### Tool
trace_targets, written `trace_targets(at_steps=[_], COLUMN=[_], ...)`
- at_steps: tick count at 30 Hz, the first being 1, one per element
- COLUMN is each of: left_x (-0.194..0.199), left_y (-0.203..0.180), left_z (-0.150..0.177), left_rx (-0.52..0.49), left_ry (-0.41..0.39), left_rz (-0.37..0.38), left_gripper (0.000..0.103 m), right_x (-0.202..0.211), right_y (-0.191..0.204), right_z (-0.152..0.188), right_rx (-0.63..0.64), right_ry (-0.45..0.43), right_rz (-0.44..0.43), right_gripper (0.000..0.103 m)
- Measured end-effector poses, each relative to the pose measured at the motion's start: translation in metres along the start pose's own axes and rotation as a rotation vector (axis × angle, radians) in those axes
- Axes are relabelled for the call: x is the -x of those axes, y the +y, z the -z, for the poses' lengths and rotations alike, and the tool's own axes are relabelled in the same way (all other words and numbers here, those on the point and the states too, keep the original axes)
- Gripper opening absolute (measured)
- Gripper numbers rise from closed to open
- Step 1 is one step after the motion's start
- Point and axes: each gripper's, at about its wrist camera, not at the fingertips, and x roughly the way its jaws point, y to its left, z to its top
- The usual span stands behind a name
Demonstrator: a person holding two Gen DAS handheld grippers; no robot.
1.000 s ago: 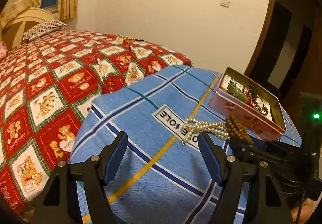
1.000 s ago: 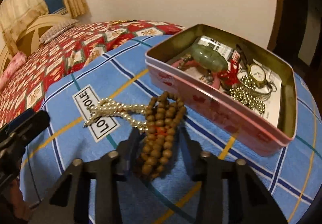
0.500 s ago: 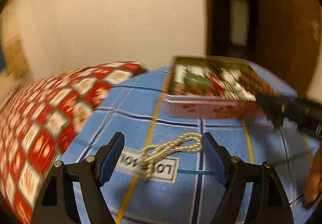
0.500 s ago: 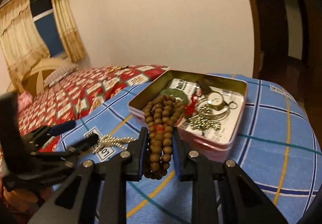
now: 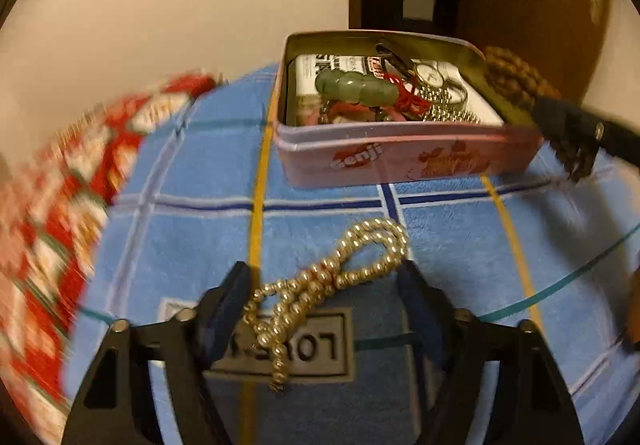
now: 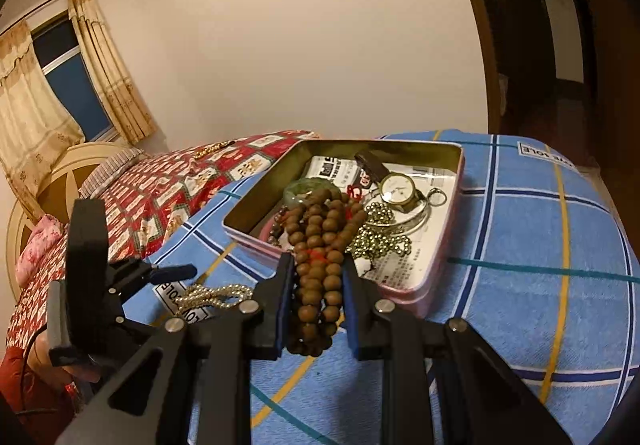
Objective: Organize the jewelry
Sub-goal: 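Grasp the wooden bead bracelet with the right tool while the left tool grasps the pearl necklace, then lift the bead bracelet with the right tool while the left tool lifts the pearl necklace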
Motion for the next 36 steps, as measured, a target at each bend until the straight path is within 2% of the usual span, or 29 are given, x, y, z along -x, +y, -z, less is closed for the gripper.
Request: trace_targets(at_steps=[2,3,5,6,10,11,15,16,20,23,27,30,33,35,36], left_x=[0.003,0.005,0.008,0.008,0.010,0.011,0.015,0.019,0.030,0.041,0.042,0.038,0.031,0.025,0.022], left_y=[-0.004,-0.008,-0.017,-0.020,-0.026,-0.028,-0.033,-0.037,-0.043,-0.054,-0.063,-0.065,-0.066,-0.066,-0.067], left_z=[0.001,0.001,0.004,0.005,0.006,0.007,0.012,0.015,0.021,0.024,0.026,0.026,0.025,0.023,0.022], left_rx=[-0.005,-0.011,-0.014,-0.009,0.039,0.050,0.143,0.166,0.254,0.250,0.197,0.198,0.203,0.205,0.202], left_ry=[-0.009,-0.012,-0.018,-0.022,-0.034,-0.039,-0.079,-0.103,-0.174,-0.206,-0.165,-0.134,-0.104,-0.085,-0.077], left_rz=[-0.007,-0.007,-0.008,-0.002,-0.017,-0.013,0.029,0.028,0.039,-0.001,0.008,-0.009,-0.001,-0.003,-0.009], left_gripper=[0.049,0.045,0.029,0.025,0.020,0.014,0.012,0.006,0.006,0.006,0.006,0.007,0.020,0.038,0.041], right_x=[0.001,0.001,0.001,0.002,0.005,0.006,0.005,0.005,0.007,0.008,0.008,0.008,0.009,0.009,0.009], right_y=[0.000,-0.001,0.000,0.000,0.003,0.003,0.001,0.001,0.000,-0.001,-0.001,-0.001,-0.002,-0.002,-0.003], right_z=[0.001,0.001,0.001,0.001,0.001,0.001,0.000,0.000,-0.001,-0.001,-0.001,-0.001,-0.001,-0.001,-0.002], right_rx=[-0.001,-0.001,0.002,0.006,0.025,0.029,0.032,0.031,0.031,0.032,0.032,0.032,0.029,0.026,0.024], right_ry=[-0.001,-0.002,-0.006,-0.009,-0.034,-0.040,-0.052,-0.055,-0.068,-0.076,-0.078,-0.081,-0.083,-0.086,-0.086], right_rz=[0.003,0.004,0.009,0.012,0.029,0.032,0.045,0.048,0.057,0.060,0.073,0.081,0.088,0.090,0.090], right_gripper=[0.026,0.026,0.026,0.026,0.026,0.026,0.026,0.026,0.026,0.026,0.026,0.026,0.026,0.026,0.026])
